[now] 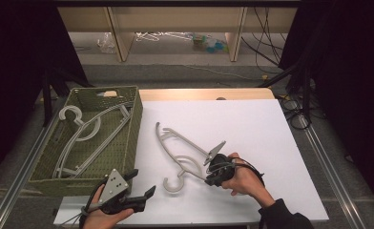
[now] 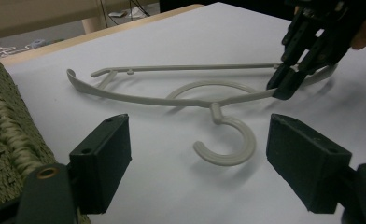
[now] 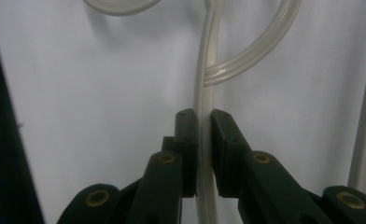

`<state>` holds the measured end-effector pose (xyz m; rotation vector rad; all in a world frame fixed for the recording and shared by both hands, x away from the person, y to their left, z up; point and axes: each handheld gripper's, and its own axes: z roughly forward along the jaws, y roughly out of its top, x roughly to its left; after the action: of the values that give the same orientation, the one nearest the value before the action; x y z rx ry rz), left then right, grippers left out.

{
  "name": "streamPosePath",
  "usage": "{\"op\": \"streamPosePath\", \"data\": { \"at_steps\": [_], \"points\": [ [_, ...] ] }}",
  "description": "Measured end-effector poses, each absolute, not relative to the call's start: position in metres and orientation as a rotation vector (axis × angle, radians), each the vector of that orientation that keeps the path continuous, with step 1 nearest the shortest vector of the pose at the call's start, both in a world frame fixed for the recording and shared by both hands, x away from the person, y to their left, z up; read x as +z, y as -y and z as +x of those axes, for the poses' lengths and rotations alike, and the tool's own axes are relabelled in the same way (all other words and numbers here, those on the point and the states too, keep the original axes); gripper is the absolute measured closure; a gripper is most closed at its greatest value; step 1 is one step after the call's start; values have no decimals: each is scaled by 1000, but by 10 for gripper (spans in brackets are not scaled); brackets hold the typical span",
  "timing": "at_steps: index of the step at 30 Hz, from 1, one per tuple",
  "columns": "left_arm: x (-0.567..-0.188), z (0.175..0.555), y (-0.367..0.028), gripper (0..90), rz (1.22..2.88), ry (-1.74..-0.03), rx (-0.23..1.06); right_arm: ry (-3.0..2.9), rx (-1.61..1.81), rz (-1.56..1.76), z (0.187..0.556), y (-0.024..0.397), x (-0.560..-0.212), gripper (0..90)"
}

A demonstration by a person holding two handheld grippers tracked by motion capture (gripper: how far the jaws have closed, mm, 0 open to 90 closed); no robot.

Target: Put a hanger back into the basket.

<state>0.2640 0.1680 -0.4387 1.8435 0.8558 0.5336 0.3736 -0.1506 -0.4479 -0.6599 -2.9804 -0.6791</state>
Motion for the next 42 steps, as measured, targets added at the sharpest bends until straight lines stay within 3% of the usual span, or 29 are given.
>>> {"op": "streamPosePath", "data": {
  "at_steps": [13, 16, 22, 36, 39, 42],
  "points": [
    [-448, 284, -142, 263, 2003, -712, 577, 2914, -734, -417, 350, 167, -428, 822],
    [-453, 291, -135, 256, 2020, -704, 539, 2922, -739, -402, 347, 166, -425, 822],
    [-459, 303, -128, 331, 2133, -562, 557, 2910, -747, -337, 340, 166, -418, 821],
    [-469, 309, -120, 345, 2263, -416, 598, 2916, -793, -266, 336, 171, -407, 818],
    [-472, 312, -115, 378, 2285, -369, 613, 2916, -778, -263, 336, 170, -407, 818],
    [-469, 314, -108, 479, 2279, -274, 611, 2913, -782, -264, 336, 171, -407, 818]
  ]
}}
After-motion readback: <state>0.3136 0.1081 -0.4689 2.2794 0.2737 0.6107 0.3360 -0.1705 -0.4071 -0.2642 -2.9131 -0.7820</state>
